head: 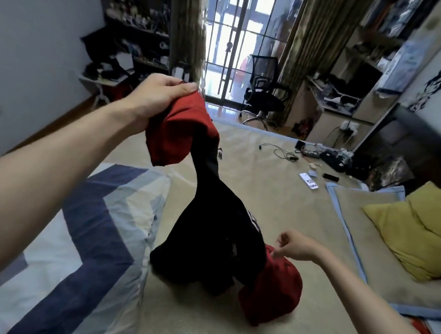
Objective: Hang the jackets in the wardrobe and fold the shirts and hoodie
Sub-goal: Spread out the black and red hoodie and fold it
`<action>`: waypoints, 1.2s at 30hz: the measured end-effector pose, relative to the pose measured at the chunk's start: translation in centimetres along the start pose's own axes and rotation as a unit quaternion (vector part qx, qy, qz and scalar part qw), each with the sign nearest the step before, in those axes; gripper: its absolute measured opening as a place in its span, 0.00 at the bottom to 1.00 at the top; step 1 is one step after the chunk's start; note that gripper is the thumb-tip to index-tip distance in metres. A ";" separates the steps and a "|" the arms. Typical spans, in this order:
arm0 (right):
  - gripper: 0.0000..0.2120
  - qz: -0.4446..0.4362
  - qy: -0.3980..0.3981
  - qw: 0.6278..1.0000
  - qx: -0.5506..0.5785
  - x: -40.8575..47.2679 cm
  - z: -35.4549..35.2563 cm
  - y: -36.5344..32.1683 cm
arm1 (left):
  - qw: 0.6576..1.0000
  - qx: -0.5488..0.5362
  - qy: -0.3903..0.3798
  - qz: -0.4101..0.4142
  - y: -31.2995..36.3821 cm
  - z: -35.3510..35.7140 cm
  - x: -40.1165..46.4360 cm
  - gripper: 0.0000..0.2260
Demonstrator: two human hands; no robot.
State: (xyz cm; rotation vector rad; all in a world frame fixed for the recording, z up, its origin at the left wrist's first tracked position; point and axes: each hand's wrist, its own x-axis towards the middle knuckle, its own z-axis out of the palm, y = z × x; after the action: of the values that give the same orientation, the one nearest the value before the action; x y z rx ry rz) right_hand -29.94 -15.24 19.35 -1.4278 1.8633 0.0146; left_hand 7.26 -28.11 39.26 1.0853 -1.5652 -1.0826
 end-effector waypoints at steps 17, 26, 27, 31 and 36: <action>0.07 -0.147 0.090 0.937 0.304 -0.3 12.0 -10.9 | 0.993 -0.074 -0.032 0.089 10.7 3.2 -2.1 0.11; 0.11 -0.171 0.103 0.919 0.340 -8.4 -2.5 -5.8 | 0.963 0.207 0.122 -0.124 4.3 -10.6 1.3 0.12; 0.10 -0.183 0.106 0.917 0.337 -9.5 -4.1 -6.1 | 0.950 0.259 0.104 -0.138 2.9 -11.4 1.6 0.13; 0.10 -0.211 0.110 0.932 0.274 -11.6 -8.2 -7.5 | 0.846 0.499 0.019 -0.185 -1.8 -12.2 2.4 0.15; 0.19 -0.247 0.114 0.950 0.156 -12.1 -10.0 -10.1 | 0.789 0.584 -0.165 -0.092 -3.3 -2.8 0.4 0.17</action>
State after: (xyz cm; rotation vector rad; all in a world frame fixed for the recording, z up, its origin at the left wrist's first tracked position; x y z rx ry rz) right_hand -26.32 -13.50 37.55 -1.6742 1.5415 -0.6876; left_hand 10.41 -29.66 36.73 1.9399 -2.5584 -0.2909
